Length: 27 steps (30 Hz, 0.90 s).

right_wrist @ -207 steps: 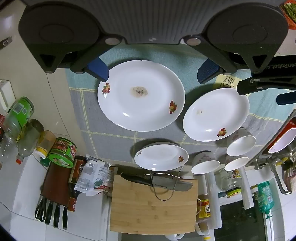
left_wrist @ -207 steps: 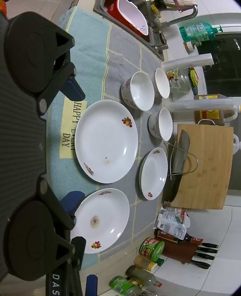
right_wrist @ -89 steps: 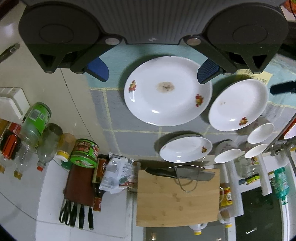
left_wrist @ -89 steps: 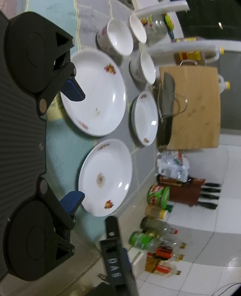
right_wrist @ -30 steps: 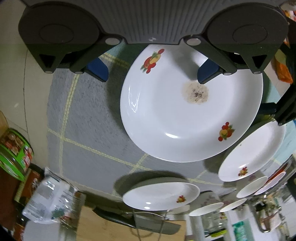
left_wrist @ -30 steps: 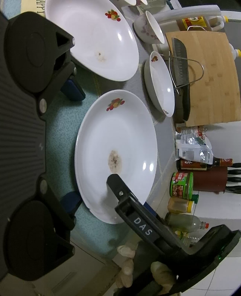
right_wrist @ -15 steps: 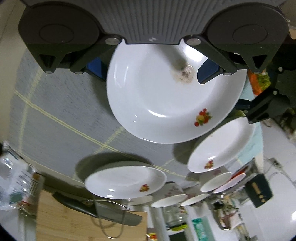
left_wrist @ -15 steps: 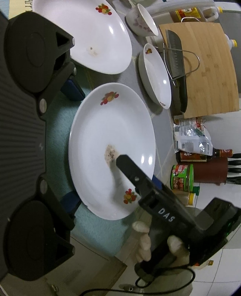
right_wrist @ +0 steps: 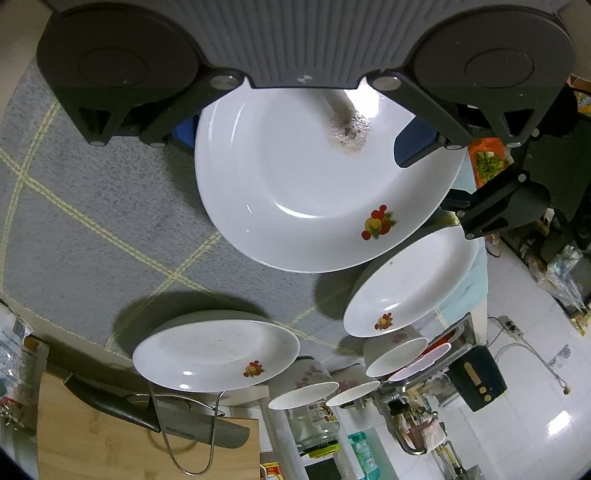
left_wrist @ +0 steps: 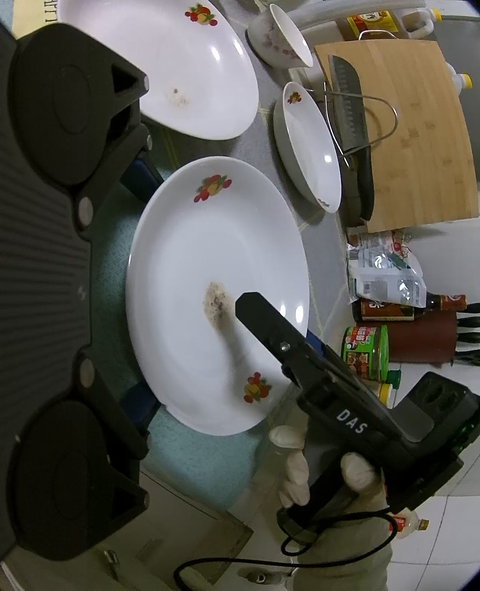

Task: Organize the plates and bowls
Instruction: 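Close the right gripper on the plate rim and lift the plate, then raise the held stained plate off the towel with the right gripper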

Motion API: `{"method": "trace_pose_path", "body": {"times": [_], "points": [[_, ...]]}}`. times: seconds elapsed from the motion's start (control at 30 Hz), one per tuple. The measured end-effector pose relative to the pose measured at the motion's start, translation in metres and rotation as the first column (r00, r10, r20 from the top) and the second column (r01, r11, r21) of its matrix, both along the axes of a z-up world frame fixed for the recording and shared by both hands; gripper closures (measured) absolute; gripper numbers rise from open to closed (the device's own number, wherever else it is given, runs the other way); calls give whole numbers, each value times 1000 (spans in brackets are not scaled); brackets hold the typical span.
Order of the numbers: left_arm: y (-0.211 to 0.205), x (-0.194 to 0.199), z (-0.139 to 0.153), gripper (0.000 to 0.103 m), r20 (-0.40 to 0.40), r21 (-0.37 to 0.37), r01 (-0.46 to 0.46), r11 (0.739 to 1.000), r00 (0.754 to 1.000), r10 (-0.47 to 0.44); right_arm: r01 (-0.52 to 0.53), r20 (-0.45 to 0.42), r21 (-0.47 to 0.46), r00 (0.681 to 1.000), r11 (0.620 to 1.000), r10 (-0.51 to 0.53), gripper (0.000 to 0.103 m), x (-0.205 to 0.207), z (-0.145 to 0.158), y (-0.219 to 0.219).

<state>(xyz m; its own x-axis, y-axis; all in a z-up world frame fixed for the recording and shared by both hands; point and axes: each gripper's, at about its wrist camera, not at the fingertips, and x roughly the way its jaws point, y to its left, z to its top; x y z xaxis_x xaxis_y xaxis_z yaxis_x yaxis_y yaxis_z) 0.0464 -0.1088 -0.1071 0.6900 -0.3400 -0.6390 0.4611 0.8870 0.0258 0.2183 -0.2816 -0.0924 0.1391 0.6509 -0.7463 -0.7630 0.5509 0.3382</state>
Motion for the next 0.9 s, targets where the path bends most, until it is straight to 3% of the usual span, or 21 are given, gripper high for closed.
{"method": "trace_pose_path", "body": {"times": [0.43, 0.9], "points": [[-6, 5, 7, 1, 22, 41, -16, 999, 1000, 15, -11, 20, -3, 1000, 1000, 12, 0, -1, 5, -7], [-27, 38, 16, 1, 63, 50, 62, 997, 996, -65, 79, 112, -7, 991, 997, -77, 0, 12, 22, -42]]}}
